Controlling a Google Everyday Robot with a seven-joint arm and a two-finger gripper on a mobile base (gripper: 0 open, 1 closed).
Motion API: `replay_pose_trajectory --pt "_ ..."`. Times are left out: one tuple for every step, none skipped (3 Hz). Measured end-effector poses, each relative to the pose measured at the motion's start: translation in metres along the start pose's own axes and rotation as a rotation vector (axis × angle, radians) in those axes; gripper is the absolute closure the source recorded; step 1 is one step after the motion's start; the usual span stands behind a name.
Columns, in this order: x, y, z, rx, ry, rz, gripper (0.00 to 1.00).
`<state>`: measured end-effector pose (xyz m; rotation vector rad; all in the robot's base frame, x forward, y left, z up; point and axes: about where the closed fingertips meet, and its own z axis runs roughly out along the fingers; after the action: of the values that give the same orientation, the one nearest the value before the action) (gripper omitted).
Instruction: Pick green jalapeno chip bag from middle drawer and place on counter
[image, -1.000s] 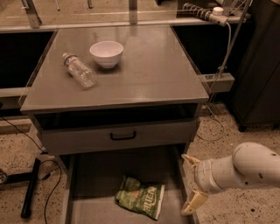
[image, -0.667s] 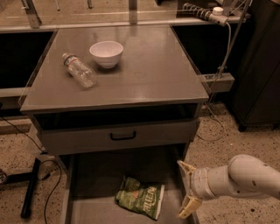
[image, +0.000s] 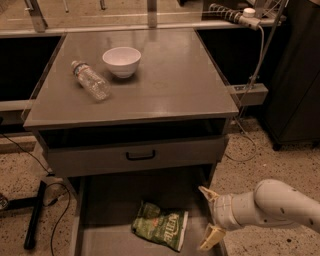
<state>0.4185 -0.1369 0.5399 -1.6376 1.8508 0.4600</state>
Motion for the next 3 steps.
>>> replay_pose_trajectory --pt "0.002 0.009 0.046 -0.029 0.009 -0.039 0.00" --pt "0.004 0.013 0.093 -0.042 0.002 -0.067 0.00" --pt "0.006 0.017 0.130 -0.060 -0.016 -0.076 0.00"
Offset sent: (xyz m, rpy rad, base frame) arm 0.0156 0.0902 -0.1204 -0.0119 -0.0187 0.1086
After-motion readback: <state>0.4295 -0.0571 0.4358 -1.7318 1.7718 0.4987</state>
